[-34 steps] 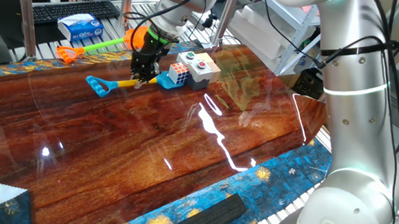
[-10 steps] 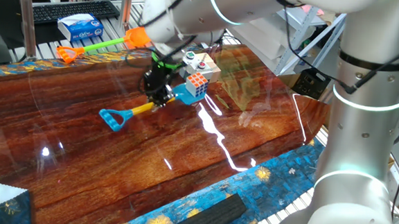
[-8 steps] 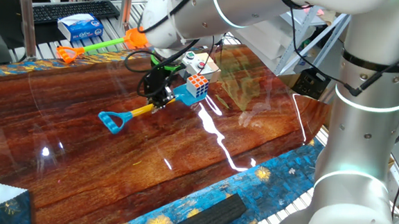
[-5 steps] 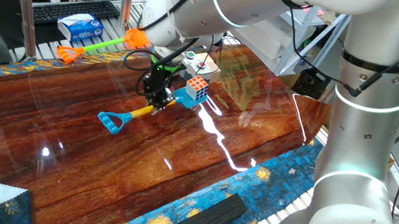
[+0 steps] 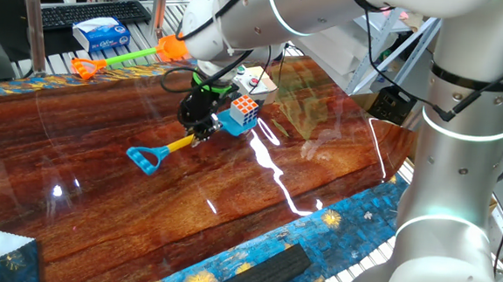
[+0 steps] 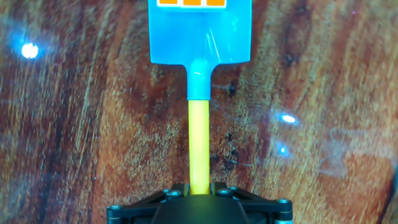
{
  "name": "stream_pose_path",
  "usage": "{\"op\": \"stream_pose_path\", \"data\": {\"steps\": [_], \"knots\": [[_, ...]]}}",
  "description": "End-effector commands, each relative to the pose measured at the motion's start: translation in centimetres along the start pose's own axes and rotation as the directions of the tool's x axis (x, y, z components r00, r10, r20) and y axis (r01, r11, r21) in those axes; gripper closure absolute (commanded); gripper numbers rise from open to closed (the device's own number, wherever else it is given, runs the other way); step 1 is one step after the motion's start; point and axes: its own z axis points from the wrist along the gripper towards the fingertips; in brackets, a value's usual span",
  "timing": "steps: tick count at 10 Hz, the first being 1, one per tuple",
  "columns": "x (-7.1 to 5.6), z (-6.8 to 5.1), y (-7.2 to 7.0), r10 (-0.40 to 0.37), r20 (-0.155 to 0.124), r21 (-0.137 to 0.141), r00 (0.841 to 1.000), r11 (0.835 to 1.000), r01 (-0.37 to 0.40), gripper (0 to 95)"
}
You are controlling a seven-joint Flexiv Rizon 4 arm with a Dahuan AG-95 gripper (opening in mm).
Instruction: Use a shovel to scoop up an object
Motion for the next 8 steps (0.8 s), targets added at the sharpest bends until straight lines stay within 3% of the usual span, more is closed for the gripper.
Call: {"op": "stream_pose_path", "data": {"steps": [1,2,4,6,8], "knots": [[0.00,0.03,0.07,0.040,0.006,0.016,0.999,0.999,-0.040,95.0],[0.00,0.03,0.07,0.116,0.020,0.013,0.993,0.993,-0.117,95.0],[0.00,0.03,0.07,0.130,0.020,0.022,0.991,0.991,-0.130,95.0],[0.00,0.03,0.07,0.196,0.014,0.021,0.981,0.980,-0.196,95.0],[0.00,0.03,0.07,0.196,0.015,0.032,0.980,0.980,-0.196,95.0]]}}
